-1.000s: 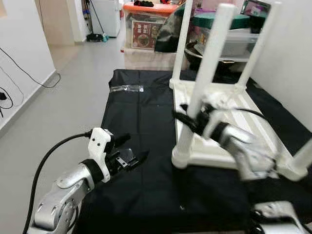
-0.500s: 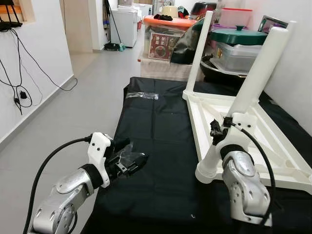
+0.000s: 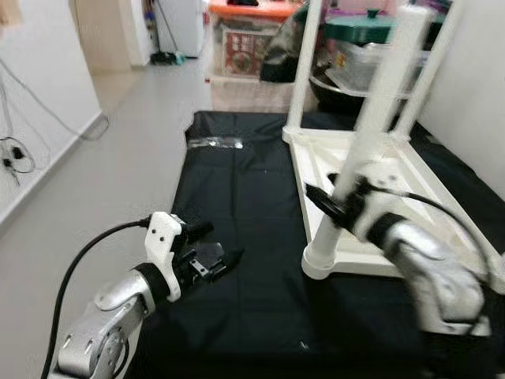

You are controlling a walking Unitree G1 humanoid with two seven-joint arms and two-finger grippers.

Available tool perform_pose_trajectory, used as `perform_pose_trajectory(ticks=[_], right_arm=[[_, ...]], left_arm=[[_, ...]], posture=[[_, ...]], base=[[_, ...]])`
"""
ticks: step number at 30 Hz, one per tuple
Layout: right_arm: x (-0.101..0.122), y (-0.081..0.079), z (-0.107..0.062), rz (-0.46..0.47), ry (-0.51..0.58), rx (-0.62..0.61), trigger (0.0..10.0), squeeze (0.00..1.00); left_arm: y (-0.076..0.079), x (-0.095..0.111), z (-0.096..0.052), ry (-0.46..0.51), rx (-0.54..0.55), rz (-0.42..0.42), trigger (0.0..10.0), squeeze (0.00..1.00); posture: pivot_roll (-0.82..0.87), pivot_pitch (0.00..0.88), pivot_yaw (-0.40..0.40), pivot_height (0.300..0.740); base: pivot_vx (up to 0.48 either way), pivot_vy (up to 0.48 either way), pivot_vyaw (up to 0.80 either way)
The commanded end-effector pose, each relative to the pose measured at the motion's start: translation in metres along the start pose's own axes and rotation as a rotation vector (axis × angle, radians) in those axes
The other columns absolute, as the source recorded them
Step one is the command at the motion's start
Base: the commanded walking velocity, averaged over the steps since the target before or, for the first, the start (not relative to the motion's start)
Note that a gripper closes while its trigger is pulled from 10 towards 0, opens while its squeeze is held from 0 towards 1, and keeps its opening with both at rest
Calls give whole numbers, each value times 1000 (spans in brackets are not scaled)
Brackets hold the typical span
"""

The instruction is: Building children table

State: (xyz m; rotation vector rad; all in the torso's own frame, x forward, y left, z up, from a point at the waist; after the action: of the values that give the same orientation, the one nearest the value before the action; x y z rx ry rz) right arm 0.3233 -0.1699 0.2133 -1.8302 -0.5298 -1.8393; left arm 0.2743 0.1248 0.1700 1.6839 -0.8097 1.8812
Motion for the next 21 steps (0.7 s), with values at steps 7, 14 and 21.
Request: perform_pose_trajectory(ticks=[7,14,21], right_arm=[[-31,-43,16,5,-120,466,3608,0],[-46,2,45,93,-113,-81,0,0],[-88,59,-29,275,-178,-1030,0,0]], left_arm=[[-2,0,0,-5,5,19,10000,0],[-3,0,-5,-13,17,23,10000,0],[0,-3,-3,-16,7,11,10000,0]], posture=[[89,0,-105,740],[87,0,-106,740],[62,0,-89,740]], base=[[0,0,0],[0,0,0],[0,0,0]])
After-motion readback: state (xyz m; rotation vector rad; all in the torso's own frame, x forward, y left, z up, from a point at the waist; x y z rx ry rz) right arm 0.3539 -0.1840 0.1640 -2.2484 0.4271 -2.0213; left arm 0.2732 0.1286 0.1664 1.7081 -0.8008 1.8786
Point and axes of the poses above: a point about 5 cm out from each wrist's last joint towards the gripper, its own z axis pointing out of the wrist towards the gripper, its own x axis along the axis of the wrist's last joint, y = z × x, the point moved 2 cm from there along z, pointing out of the wrist towards the gripper, and after that the axes turned 9 degrees about z, right-handed, at the moved point
